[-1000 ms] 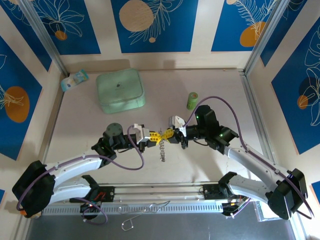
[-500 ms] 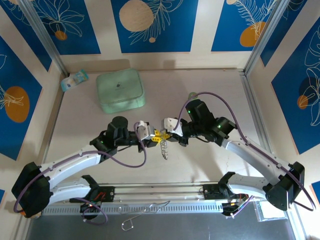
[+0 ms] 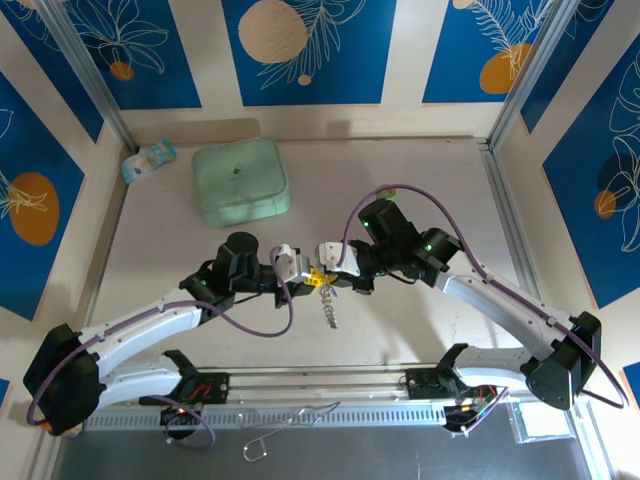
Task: Put the keys on the keyring
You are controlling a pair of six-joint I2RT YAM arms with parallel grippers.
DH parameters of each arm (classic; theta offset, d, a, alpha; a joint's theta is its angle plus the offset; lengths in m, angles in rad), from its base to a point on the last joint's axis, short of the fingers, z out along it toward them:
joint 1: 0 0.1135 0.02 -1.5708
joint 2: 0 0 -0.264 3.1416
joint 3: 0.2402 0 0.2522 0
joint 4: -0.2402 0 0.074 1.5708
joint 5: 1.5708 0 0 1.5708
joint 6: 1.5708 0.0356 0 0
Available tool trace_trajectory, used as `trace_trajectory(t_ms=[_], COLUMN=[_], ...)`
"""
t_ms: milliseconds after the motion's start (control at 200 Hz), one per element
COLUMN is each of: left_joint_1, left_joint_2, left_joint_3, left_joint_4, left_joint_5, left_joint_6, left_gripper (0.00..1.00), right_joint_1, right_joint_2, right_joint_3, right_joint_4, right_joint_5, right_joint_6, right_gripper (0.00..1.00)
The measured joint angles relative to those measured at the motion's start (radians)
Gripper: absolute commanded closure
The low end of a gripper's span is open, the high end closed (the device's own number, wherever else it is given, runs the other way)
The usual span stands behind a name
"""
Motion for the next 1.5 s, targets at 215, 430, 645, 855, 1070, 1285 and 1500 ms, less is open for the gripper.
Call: trace_trajectory(t_ms=[215, 430, 645, 855, 1070, 1285, 1500], left_joint_1=[-0.001, -0.001, -0.002, -0.002, -0.002, -0.002, -0.002], left_joint_2=[-0.004, -0.008, -0.008, -0.008, -0.008, -0.008, -0.01], left_joint_3=[-0.053, -0.127, -0.142, -0.146, -0.146, -0.147, -0.151], left_joint_4=[0.13, 0.278, 0.356, 0.373, 0.38, 0.382, 0.39], left_joint_5=[-0.01, -0.016, -0.041, -0.057, -0.057, -0.057, -0.055], left_joint_6=[-0.024, -0.059, -0.08, -0.09, -0.094, -0.098, -0.099], left_gripper=[1.0, 1.0, 1.0, 1.0, 1.0, 1.0, 1.0], right_joint_1=[-0.153, -0.172, -0.174, -0.156, -0.13, -0.126, -0.124], right_joint_2=[-0.146, -0.172, -0.166, -0.171, -0.16, -0.143, -0.121], right_joint_3=[-0.16, -0.231, -0.249, -0.289, -0.29, -0.29, -0.284], right_joint_4=[0.158, 0.269, 0.283, 0.29, 0.317, 0.325, 0.298], right_joint_5=[-0.138, -0.242, -0.286, -0.275, -0.245, -0.194, -0.151], right_joint_6=[0.161, 0.272, 0.317, 0.323, 0.327, 0.312, 0.285], right_gripper=[0.63, 0.64, 0.64, 0.64, 0.78, 1.0, 1.0])
